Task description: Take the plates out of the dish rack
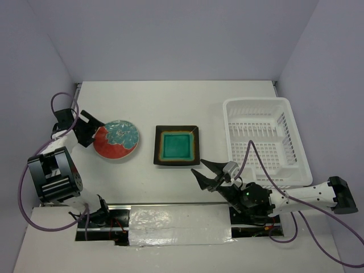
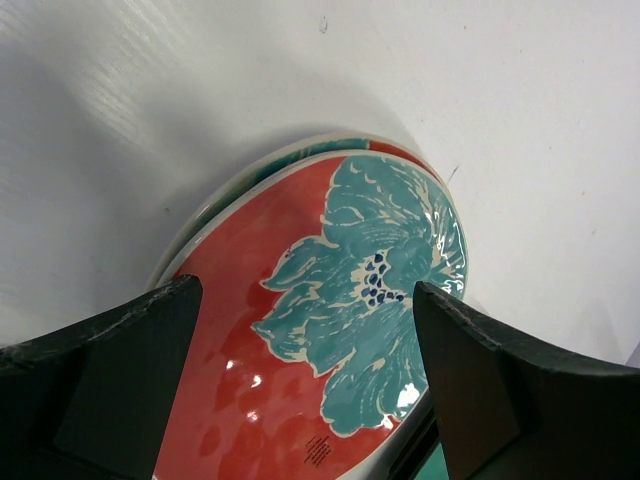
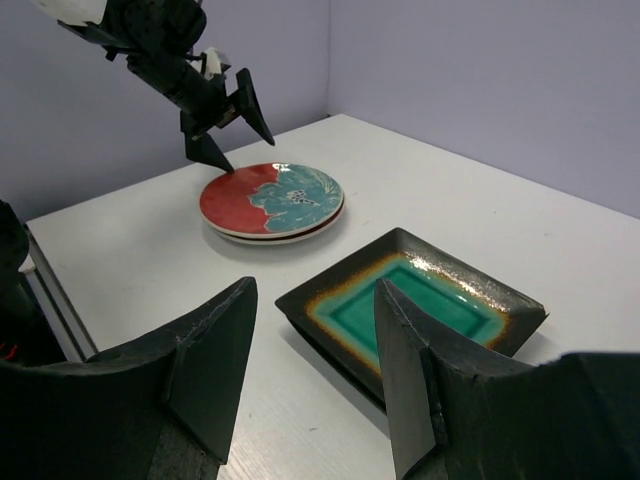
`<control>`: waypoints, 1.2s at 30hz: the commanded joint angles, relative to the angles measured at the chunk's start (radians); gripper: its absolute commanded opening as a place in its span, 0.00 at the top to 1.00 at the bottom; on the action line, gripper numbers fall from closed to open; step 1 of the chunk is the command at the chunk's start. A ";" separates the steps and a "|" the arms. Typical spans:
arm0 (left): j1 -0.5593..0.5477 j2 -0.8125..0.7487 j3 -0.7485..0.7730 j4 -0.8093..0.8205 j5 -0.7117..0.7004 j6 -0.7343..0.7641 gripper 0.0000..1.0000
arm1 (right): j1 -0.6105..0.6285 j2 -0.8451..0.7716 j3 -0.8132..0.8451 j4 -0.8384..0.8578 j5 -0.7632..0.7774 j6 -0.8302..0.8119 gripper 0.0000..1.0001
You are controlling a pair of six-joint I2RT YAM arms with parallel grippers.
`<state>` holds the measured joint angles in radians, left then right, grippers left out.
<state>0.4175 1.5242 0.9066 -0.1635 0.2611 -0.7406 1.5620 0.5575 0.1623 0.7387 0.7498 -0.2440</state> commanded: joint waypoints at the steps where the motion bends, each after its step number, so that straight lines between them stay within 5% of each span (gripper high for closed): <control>1: 0.001 0.011 0.051 0.018 -0.030 -0.017 0.00 | 0.009 -0.030 0.014 0.031 0.016 -0.014 0.42; 7: -0.006 -0.010 0.098 -0.017 -0.045 0.007 0.00 | 0.007 -0.036 0.005 0.053 0.039 -0.020 0.42; 14: -0.262 -0.276 0.198 -0.166 -0.316 0.133 0.01 | 0.006 0.060 0.139 -0.089 0.236 0.223 0.27; 24: -0.706 -0.693 -0.061 0.001 -0.286 0.161 0.01 | -0.003 0.081 0.567 -1.101 0.552 0.968 0.17; 28: -0.839 -0.788 -0.182 0.079 -0.244 0.176 0.01 | -0.003 0.107 0.594 -1.105 0.557 0.906 0.17; 36: -0.872 -0.872 -0.304 0.220 -0.115 0.202 0.00 | -0.003 0.116 0.628 -1.092 0.540 0.850 0.16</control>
<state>-0.4477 0.6952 0.6102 -0.0906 0.0921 -0.5728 1.5600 0.6785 0.7479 -0.3412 1.2541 0.6163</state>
